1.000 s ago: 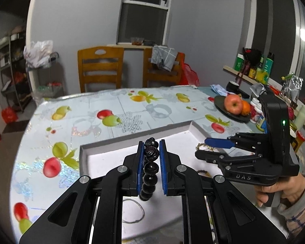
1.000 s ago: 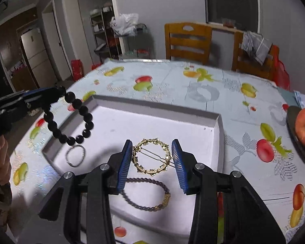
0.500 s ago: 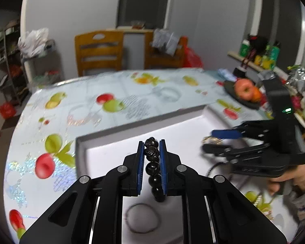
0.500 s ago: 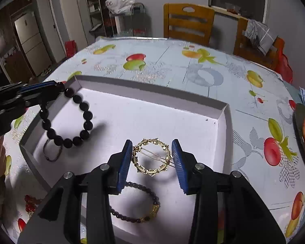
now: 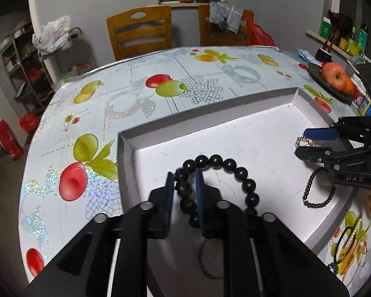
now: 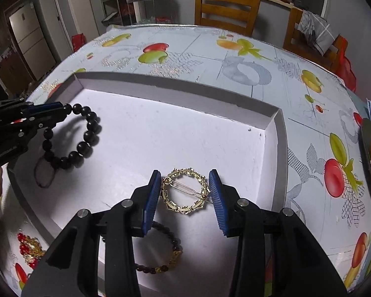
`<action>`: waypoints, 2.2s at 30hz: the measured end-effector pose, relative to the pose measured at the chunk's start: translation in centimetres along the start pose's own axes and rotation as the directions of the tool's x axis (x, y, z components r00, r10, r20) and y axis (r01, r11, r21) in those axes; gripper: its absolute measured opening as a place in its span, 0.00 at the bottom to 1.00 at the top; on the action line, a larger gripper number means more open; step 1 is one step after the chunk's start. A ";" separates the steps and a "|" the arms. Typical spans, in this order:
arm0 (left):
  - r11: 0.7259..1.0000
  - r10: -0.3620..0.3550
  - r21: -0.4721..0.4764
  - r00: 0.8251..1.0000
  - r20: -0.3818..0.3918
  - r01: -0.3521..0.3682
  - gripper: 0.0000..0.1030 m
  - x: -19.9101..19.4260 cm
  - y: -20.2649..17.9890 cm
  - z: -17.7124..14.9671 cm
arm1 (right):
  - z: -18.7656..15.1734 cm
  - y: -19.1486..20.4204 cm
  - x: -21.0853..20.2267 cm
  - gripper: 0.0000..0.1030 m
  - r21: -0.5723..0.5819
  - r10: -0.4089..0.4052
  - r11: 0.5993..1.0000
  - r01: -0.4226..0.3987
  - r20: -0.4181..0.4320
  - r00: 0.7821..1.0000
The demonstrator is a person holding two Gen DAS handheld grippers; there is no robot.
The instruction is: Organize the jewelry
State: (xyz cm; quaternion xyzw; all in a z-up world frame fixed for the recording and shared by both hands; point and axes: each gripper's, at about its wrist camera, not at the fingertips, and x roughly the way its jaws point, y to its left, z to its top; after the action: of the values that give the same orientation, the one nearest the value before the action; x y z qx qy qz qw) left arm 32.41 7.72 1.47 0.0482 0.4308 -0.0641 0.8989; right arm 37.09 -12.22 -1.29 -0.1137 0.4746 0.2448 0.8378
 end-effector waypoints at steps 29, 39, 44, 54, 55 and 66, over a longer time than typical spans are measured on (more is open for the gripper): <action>0.996 -0.084 0.031 0.972 0.218 0.079 0.82 -12.0 -4.3 -8.2 | -8.4 0.6 -11.5 0.77 0.037 0.042 0.998 -0.056 0.298 0.953; 0.994 -0.105 0.025 0.970 0.218 0.102 0.83 -13.4 -5.9 -12.3 | -12.6 1.0 -12.8 0.83 0.039 0.045 0.997 -0.060 0.313 0.949; 0.993 -0.121 0.023 0.974 0.193 0.119 0.83 -13.2 -6.4 -13.7 | -14.2 0.8 -12.8 0.83 0.051 0.049 0.996 -0.068 0.305 0.951; 0.990 -0.137 0.030 0.982 0.126 0.134 0.80 -11.6 -7.2 -14.8 | -16.1 1.1 -12.1 0.83 0.060 0.069 0.994 -0.088 0.266 0.961; 0.991 -0.133 0.035 0.984 0.115 0.129 0.79 -11.3 -7.4 -14.8 | -16.2 1.0 -12.1 0.83 0.060 0.069 0.994 -0.088 0.267 0.961; 0.993 -0.115 0.034 0.993 0.031 0.114 0.62 -9.6 -7.4 -14.7 | -16.0 0.6 -11.8 0.83 0.082 0.056 0.994 -0.079 0.251 0.966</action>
State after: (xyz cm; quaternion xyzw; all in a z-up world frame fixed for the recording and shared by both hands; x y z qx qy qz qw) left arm 14.01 3.25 -0.40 0.0367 0.4170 -0.1233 0.8998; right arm 19.88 -22.03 0.39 -0.0276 0.3805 0.2637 0.8860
